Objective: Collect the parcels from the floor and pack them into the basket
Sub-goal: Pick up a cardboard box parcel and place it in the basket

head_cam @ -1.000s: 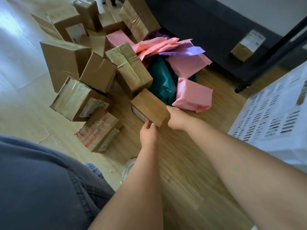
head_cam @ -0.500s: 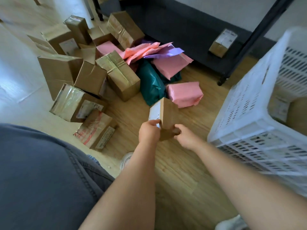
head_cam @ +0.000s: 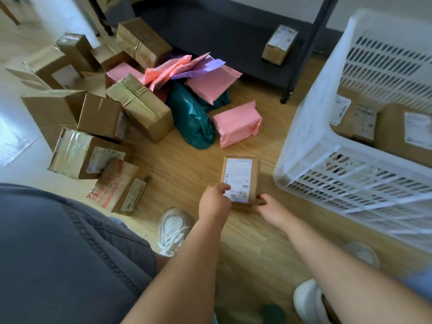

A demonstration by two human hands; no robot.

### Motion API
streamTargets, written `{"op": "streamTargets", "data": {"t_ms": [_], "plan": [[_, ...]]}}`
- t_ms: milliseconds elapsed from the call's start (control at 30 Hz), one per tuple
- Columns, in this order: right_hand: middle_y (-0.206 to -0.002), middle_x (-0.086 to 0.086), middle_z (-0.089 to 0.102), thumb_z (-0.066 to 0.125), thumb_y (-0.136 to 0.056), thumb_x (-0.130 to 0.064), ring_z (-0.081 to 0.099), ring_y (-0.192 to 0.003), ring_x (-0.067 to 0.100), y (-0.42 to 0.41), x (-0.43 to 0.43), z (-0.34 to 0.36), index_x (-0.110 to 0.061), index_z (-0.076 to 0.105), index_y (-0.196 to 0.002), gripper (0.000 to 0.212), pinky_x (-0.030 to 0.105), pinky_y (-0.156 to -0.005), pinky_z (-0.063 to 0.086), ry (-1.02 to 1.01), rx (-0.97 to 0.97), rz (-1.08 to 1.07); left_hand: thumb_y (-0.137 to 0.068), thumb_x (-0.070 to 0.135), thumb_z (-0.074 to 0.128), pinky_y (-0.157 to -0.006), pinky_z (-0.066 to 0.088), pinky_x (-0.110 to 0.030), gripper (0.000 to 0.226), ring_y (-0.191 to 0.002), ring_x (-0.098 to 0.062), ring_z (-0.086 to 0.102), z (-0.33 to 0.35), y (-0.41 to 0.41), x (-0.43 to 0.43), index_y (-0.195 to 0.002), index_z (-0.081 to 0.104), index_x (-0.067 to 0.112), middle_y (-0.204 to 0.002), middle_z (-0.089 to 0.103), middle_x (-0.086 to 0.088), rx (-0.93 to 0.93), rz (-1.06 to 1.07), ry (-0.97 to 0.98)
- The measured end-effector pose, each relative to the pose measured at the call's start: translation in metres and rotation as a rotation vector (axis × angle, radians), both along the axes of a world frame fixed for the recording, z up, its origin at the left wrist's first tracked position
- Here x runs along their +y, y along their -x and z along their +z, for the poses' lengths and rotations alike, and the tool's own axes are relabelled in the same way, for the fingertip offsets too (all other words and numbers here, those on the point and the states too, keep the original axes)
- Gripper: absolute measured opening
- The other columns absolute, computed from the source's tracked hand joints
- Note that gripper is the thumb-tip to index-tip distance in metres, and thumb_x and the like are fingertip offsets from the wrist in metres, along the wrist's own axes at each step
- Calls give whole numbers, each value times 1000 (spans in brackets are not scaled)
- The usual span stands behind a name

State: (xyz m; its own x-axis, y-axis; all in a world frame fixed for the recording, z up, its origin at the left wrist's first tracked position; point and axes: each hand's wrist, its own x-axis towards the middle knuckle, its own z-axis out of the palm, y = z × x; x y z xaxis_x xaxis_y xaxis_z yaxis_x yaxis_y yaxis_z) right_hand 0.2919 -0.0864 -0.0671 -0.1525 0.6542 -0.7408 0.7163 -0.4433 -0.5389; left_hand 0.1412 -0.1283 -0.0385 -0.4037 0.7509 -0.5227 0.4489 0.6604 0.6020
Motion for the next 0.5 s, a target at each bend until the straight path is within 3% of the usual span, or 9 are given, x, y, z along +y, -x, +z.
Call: {"op": "streamTargets", "data": {"t_ms": [100, 200, 233, 300, 367, 433, 500], "plan": [[-121, 11, 60, 59, -95, -20, 53, -90, 19, 1, 0, -5, -8, 36, -146, 57, 23, -69, 39, 35, 15, -69, -87, -1, 42, -85, 44, -28, 52, -115, -24, 55, -6, 9, 4, -133, 56, 19, -136, 52, -5, 70, 30, 7], [-85, 2, 55, 57, -96, -26, 47, -63, 12, 6, 1, -9, -8, 27, -148, 62, 22, -53, 35, 45, 15, -126, -89, 0, 41, -78, 47, -28, 51, -107, -26, 59, -8, 7, 11, -132, 57, 21, -127, 61, -6, 63, -24, 35], [-86, 2, 54, 58, -96, -27, 45, -61, 11, 9, 1, -11, -8, 29, -146, 61, 22, -52, 34, 42, 12, -140, -89, 0, 41, -72, 44, -26, 48, -103, -26, 61, -8, 4, 14, -128, 61, 21, -120, 65, -6, 65, -50, 38], [-106, 7, 59, 60, -94, -30, 53, -71, 15, 13, 3, -13, -7, 33, -142, 60, 27, -62, 43, 13, 9, -162, -88, 4, 43, -68, 42, -24, 41, -96, -25, 62, -11, -2, 15, -118, 65, 21, -110, 69, -5, 83, -73, 44], [-129, 8, 58, 63, -92, -27, 61, -98, 25, 13, 4, -18, -9, 31, -144, 63, 37, -83, 50, -45, -27, -186, -89, 8, 43, -67, 44, -26, 34, -92, -24, 64, -14, -6, 13, -113, 65, 20, -105, 70, -4, 75, -67, 73], [-137, 7, 55, 63, -91, -21, 58, -114, 28, 9, 5, -19, -11, 30, -146, 65, 40, -95, 48, -92, -67, -152, -90, 12, 44, -65, 47, -28, 30, -88, -22, 64, -18, -7, 8, -109, 65, 21, -101, 71, -2, 66, -70, 102], [-138, 8, 53, 61, -92, -18, 56, -118, 29, 6, 8, -15, -13, 25, -148, 67, 40, -97, 46, -116, -127, -63, -91, 14, 44, -64, 47, -29, 27, -84, -22, 62, -18, -9, 7, -107, 65, 20, -99, 69, -2, 116, -103, 88]]}}
